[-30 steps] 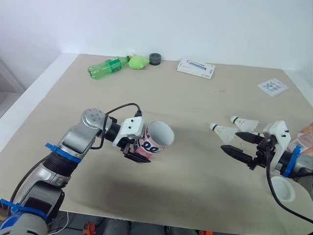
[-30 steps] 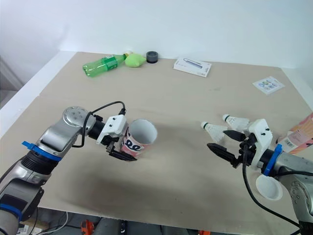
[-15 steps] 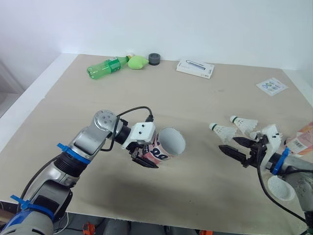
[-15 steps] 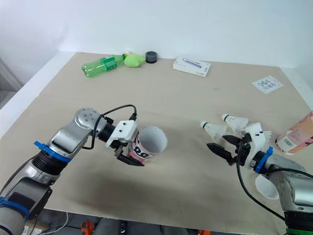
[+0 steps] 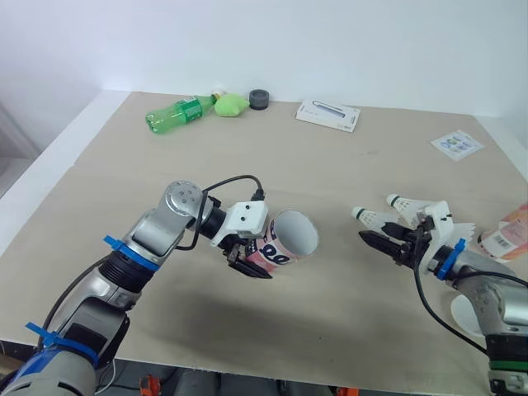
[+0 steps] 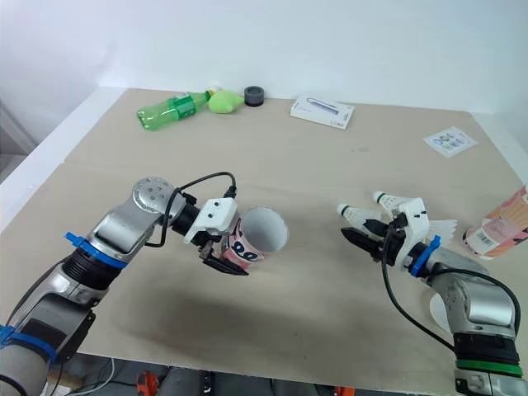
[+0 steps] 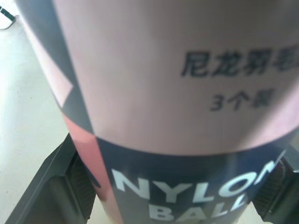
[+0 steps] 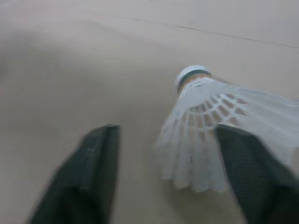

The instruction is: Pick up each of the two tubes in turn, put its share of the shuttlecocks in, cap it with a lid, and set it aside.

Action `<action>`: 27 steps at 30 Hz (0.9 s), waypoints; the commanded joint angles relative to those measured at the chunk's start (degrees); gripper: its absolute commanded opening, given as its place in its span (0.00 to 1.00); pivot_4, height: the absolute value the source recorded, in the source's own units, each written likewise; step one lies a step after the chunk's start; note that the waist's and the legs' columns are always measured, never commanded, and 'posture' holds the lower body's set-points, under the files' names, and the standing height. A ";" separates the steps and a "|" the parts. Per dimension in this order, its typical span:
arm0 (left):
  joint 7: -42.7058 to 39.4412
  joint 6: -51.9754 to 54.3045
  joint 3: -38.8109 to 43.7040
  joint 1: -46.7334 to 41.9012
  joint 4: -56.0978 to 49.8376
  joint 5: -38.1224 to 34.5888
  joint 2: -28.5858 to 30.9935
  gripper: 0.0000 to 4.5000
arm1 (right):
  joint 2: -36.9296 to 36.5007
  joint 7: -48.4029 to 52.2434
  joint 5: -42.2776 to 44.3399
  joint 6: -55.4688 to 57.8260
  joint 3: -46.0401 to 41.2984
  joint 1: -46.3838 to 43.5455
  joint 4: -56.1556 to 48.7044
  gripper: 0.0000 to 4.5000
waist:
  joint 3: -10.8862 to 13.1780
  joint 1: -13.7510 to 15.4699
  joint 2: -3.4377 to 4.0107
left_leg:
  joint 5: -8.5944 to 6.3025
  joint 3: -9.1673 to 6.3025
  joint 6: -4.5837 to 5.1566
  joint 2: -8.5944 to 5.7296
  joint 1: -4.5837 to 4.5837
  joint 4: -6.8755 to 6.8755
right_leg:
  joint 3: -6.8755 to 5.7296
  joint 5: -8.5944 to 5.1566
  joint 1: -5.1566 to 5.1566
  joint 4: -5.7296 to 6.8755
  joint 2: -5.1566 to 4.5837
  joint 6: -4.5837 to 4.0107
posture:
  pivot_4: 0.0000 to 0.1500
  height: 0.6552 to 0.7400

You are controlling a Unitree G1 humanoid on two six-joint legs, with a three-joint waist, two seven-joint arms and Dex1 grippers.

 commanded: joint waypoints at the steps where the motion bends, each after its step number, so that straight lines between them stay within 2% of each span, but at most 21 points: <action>1: -0.38 0.99 0.12 -1.08 -1.58 -0.17 0.54 0.83 | 0.84 0.38 -0.15 -2.64 -1.07 -1.98 1.28 0.40 | 0.01 -0.02 0.01 | 0.00 0.00 0.00 0.01 0.00 0.00 | 0.00 0.00 0.00 0.01 0.01 0.00 | 1.00 0.87; 3: -0.48 1.08 0.10 -1.15 -1.50 -0.02 0.58 0.83 | 1.13 0.90 -0.05 -2.98 -0.93 -2.09 1.30 0.18 | 0.01 -0.02 0.01 | 0.00 0.00 0.00 0.01 0.01 0.00 | 0.00 0.00 0.00 0.01 0.01 0.00 | 1.00 0.87; 4: -0.52 1.02 0.10 -1.19 -1.40 0.06 0.59 0.83 | 1.23 1.08 0.07 -2.92 -0.86 -2.08 1.20 0.11 | 0.01 -0.02 0.01 | 0.00 0.00 0.00 0.01 0.01 0.00 | 0.00 0.00 0.00 0.01 0.01 0.00 | 1.00 0.87; 6: -0.85 1.68 0.02 -1.28 -1.59 -0.17 0.62 0.83 | 1.23 1.75 0.54 -2.94 -0.88 -1.21 -0.20 0.03 | 0.01 -0.02 0.01 | 0.00 0.00 0.00 -0.01 0.00 0.00 | 0.00 0.04 0.00 0.01 -0.01 -0.06 | 1.00 0.87; 12: -1.93 1.86 -0.79 -1.52 -0.87 0.39 0.97 0.83 | -1.07 4.90 6.97 0.82 -4.98 1.39 -10.25 0.03 | 0.03 -0.02 0.06 | 0.00 -0.02 0.00 0.00 0.00 -0.01 | -0.01 0.05 0.00 0.02 0.00 -0.08 | 1.00 0.87; 15: -2.29 1.66 -0.91 -1.90 -0.19 0.47 0.85 0.83 | -5.37 7.71 11.42 3.09 -7.94 3.11 -21.10 0.03 | 0.06 -0.04 0.18 | 0.00 0.00 0.00 -0.03 -0.01 0.00 | 0.01 0.03 -0.01 0.02 -0.02 -0.06 | 1.00 0.87; 18: -2.74 1.07 -1.17 -2.35 0.74 0.50 0.80 0.83 | -13.10 12.58 14.22 4.44 -10.52 4.58 -32.04 0.03 | 0.06 -0.03 0.25 | 0.00 -0.02 0.00 -0.01 0.01 -0.01 | 0.00 -0.07 0.01 0.02 0.00 0.12 | 1.00 0.87; 23: -3.14 0.36 -1.61 -2.81 2.04 0.62 0.49 0.83 | -19.78 15.60 16.78 5.45 -11.81 4.92 -38.89 0.03 | 0.03 -0.02 0.09 | 0.00 -0.06 0.00 0.06 0.03 0.01 | -0.05 -0.12 0.05 0.01 0.05 0.16 | 1.00 0.87; 27: -3.59 -0.05 -2.03 -3.27 2.91 0.56 -0.25 0.83 | -22.50 15.15 16.00 4.07 -7.52 -0.45 -42.27 0.03 | 0.04 -0.11 0.13 | 0.01 0.03 0.01 0.03 0.02 0.08 | 0.03 -0.07 0.03 0.01 -0.01 0.22 | 1.00 0.87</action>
